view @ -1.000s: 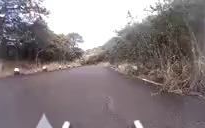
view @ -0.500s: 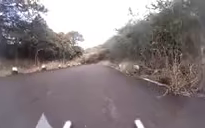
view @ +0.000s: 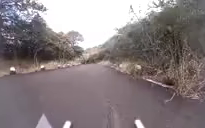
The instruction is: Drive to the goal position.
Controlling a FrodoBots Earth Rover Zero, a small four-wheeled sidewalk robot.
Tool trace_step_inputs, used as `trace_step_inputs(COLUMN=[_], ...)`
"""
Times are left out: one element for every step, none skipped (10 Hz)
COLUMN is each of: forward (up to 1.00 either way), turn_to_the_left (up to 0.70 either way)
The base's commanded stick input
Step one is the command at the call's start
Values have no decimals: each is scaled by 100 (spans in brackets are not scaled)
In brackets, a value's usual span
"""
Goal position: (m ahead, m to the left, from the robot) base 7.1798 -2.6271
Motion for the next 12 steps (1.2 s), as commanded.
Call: trace_step_inputs(forward=[50, 50, 50, 50, 50, 50, 50, 50, 50, 50, 50, 50], turn_to_the_left=[0, 0, 0, 0, 0, 0, 0, 0, 0, 0, 0, 0])
